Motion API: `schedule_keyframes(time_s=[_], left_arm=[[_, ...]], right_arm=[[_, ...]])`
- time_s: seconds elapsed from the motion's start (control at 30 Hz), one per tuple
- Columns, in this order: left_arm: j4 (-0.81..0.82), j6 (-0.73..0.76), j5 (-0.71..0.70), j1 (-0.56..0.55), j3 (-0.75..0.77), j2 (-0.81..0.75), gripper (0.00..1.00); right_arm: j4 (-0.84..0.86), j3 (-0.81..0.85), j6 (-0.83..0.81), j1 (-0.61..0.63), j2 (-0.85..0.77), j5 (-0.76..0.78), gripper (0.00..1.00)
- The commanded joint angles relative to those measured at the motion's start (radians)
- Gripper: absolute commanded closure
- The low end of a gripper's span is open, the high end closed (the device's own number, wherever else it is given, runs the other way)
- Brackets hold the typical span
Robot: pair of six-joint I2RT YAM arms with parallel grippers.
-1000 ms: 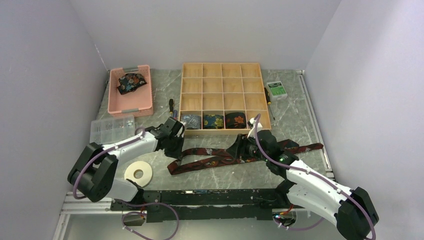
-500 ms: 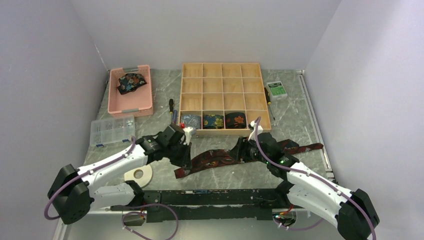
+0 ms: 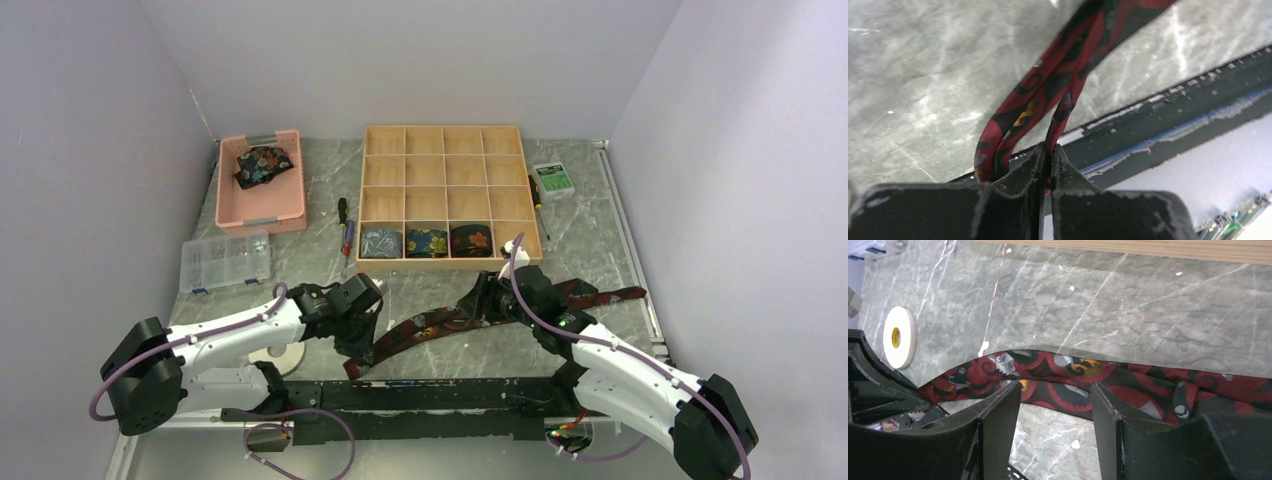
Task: Roll the ties
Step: Flatten out the tie at the center of the board.
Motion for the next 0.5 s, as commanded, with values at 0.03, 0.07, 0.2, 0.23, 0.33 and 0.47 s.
schedule_keyframes(time_s=[0.03,0.07,0.2,0.23,0.33,0.47], left_arm=[[-0.016,-0.099,-0.135,-0.004,-0.037,0.01,0.82],[-0.012,-0.106,-0.15,-0.005,-0.04,0.006,0.7],[-0.029,-0.124,-0.235,-0.006,-0.031,-0.049,0.32],[-0.04,-0.127,-0.253,-0.008,-0.021,-0.069,0.1],[-0.078,-0.131,-0.312,-0.015,0.028,-0.139,0.06],[-0.048,-0.137,-0.387,-0.031,0.053,-0.252,0.06]], right_arm=[[-0.006,0.011,0.006,0.006,-0.022,0.059,0.42],[-0.013,0.014,0.003,0.006,-0.023,0.058,0.42],[-0.041,0.032,-0.012,0.006,-0.021,0.051,0.42],[-0.051,0.039,-0.018,0.006,-0.018,0.05,0.42],[-0.077,0.061,-0.04,0.006,-0.007,0.054,0.42],[-0.104,0.1,-0.075,0.017,0.05,0.082,0.43]])
